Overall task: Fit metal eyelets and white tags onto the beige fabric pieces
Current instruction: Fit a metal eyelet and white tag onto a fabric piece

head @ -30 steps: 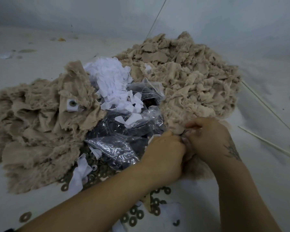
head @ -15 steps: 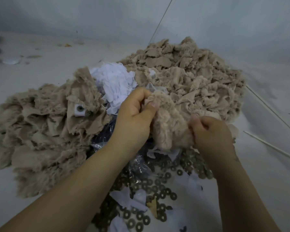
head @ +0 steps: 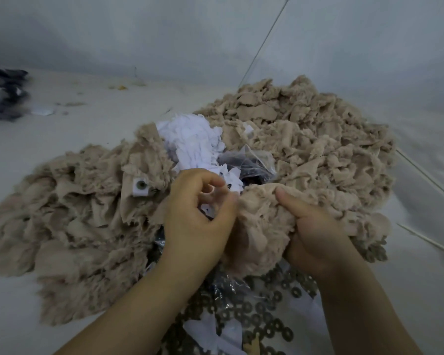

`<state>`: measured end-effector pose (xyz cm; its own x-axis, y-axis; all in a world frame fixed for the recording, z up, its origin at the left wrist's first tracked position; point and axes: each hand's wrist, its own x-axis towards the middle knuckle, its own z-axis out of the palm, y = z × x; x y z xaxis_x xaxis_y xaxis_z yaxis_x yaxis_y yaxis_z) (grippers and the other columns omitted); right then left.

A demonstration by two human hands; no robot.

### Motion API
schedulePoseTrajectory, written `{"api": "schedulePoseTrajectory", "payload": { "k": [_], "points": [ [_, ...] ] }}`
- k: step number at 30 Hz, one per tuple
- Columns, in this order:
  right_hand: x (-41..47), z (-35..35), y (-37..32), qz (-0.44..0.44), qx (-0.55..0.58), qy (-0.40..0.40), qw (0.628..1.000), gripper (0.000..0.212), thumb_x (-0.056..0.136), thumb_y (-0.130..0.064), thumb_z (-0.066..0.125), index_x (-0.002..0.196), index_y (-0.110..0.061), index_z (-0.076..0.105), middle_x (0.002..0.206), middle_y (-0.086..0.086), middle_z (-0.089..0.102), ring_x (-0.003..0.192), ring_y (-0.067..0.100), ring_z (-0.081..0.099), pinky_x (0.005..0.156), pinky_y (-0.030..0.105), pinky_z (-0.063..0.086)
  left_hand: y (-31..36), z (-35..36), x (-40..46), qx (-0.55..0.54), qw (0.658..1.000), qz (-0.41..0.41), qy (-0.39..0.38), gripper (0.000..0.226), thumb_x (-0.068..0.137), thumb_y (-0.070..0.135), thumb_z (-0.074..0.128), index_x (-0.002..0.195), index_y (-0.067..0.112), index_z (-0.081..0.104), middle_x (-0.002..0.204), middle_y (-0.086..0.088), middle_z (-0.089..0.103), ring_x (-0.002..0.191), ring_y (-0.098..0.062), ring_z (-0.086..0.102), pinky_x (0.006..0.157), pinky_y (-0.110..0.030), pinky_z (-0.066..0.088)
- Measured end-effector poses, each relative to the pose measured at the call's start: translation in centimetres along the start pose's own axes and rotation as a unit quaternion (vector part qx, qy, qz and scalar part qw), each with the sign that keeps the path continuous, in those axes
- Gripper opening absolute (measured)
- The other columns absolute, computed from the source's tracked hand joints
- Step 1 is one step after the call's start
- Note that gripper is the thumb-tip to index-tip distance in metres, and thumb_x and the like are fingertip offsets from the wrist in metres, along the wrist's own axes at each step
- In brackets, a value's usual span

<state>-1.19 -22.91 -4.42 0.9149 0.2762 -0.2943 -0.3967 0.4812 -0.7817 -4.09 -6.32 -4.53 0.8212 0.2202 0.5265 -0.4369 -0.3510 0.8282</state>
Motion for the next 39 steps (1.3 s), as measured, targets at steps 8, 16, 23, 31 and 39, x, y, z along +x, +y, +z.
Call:
{"api": "schedulePoseTrajectory", "payload": {
  "k": [8, 16, 23, 31, 39],
  "points": [
    [-0.4, -0.8, 0.1, 0.018, 0.031, -0.032, 0.999, 0.052, 0.085, -0.042, 0.057, 0.111, 0.002, 0.073, 0.119, 0.026, 0.068, 0.108, 0.038, 0.068, 0.079, 0.045, 0.060, -0.8, -0.1, 0.6, -0.106, 0.974, -0.107, -0.169, 0.029, 0.083, 0.014, 0.076, 0.102, 0.031, 0.063, 0.061, -0.003, 0.064, 0.052, -0.013, 0.053, 0.052, -0.026, 0.043],
    [-0.7, -0.9, 0.0, -0.016, 0.036, -0.070, 0.997, 0.044, 0.087, -0.023, 0.053, 0.115, 0.008, 0.068, 0.117, 0.032, 0.066, 0.108, 0.039, 0.067, 0.082, 0.043, 0.060, -1.0, -0.1, 0.7, 0.023, 0.988, -0.049, -0.143, 0.023, 0.089, 0.004, 0.065, 0.088, 0.027, 0.065, 0.051, -0.002, 0.054, 0.041, -0.005, 0.041, 0.046, -0.012, 0.034],
    [-0.8, -0.6, 0.2, -0.015, 0.014, -0.085, 0.996, 0.049, 0.084, -0.017, 0.054, 0.125, 0.010, 0.059, 0.123, 0.030, 0.064, 0.109, 0.039, 0.067, 0.082, 0.046, 0.059, -1.8, -0.7, 1.2, 0.097, 0.991, -0.065, -0.059, 0.026, 0.084, -0.001, 0.064, 0.073, 0.022, 0.064, 0.063, 0.002, 0.058, 0.055, -0.007, 0.050, 0.053, -0.022, 0.043],
    [-0.6, -0.3, 1.3, -0.011, -0.047, -0.078, 0.996, 0.057, 0.077, -0.005, 0.048, 0.125, 0.025, 0.047, 0.127, 0.043, 0.053, 0.121, 0.056, 0.051, 0.102, 0.064, 0.041, -0.2, -0.1, 0.1, 0.166, 0.979, 0.075, -0.091, 0.038, 0.077, 0.056, 0.067, 0.082, 0.020, 0.056, 0.078, 0.009, 0.051, 0.076, -0.011, 0.050, 0.064, -0.017, 0.038],
    [-0.1, 0.2, 2.3, -0.021, 0.032, -0.047, 0.998, 0.060, 0.069, -0.008, 0.054, 0.125, 0.013, 0.055, 0.123, 0.035, 0.061, 0.097, 0.039, 0.066, 0.096, 0.055, 0.044, -1.2, 0.6, -0.4, 0.149, 0.984, 0.092, -0.020, 0.025, 0.090, 0.016, 0.065, 0.068, 0.004, 0.066, 0.066, -0.001, 0.056, 0.065, -0.012, 0.051, 0.063, -0.020, 0.040]
  ]
}}
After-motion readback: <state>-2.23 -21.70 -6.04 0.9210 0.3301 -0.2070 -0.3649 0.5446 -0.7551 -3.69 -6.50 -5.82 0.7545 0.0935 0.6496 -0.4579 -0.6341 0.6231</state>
